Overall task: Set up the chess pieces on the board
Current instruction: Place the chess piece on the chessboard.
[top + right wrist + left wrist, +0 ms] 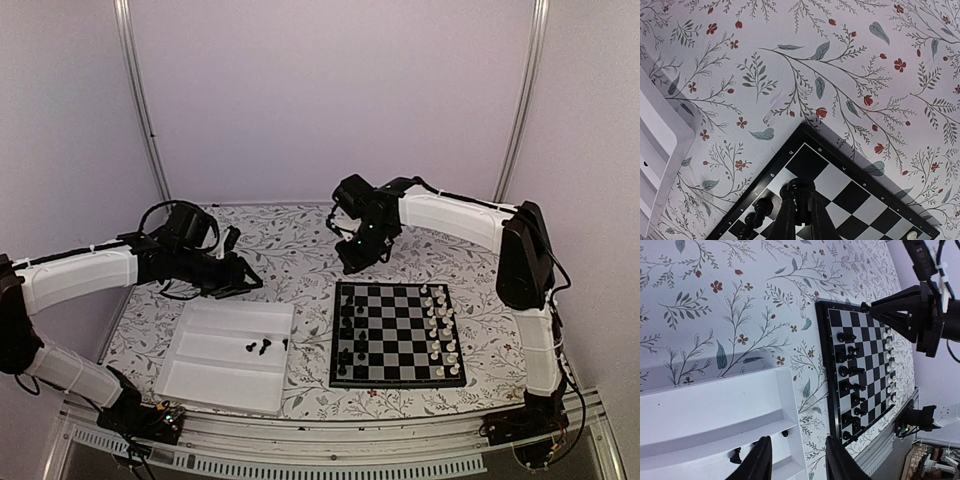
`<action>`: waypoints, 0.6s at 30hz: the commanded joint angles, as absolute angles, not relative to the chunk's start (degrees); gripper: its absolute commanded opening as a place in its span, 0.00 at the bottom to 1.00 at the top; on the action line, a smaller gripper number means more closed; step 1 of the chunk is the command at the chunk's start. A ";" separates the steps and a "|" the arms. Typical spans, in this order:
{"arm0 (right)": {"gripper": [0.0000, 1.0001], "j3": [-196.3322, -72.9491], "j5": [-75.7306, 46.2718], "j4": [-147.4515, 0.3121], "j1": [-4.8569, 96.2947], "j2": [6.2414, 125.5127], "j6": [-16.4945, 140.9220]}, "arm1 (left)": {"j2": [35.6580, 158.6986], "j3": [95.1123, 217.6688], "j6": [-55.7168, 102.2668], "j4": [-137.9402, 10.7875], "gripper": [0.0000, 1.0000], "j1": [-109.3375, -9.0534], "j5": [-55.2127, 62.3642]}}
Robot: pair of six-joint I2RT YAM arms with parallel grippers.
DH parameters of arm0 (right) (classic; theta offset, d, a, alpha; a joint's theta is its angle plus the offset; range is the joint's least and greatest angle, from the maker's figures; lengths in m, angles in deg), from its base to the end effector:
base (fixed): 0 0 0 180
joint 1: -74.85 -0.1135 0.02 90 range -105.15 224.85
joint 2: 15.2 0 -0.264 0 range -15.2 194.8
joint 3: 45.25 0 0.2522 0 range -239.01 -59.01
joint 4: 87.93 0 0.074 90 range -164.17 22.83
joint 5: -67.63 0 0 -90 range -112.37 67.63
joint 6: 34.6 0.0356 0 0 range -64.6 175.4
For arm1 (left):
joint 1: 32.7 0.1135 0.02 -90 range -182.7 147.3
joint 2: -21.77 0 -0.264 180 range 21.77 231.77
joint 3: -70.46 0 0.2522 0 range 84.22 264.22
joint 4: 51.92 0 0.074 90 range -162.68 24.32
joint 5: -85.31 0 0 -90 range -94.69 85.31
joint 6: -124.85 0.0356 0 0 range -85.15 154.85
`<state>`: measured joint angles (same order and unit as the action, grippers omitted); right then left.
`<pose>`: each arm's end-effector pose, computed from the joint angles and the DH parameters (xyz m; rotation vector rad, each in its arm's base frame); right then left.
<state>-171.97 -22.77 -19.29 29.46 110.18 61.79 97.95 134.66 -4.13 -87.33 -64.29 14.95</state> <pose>0.3283 0.3325 0.2335 -0.9237 2.6143 0.2343 0.2292 -0.1550 0.2384 0.0075 2.5714 -0.9404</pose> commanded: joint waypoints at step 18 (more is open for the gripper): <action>0.06 -173.37 -18.63 -18.78 30.53 116.03 59.35 | 95.14 133.15 -4.41 -88.21 0.38 -63.64 14.06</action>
<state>-171.97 -19.80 -18.88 30.25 114.11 60.00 96.49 134.13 -4.19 -87.55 -64.29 14.14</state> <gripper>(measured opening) 0.088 0.384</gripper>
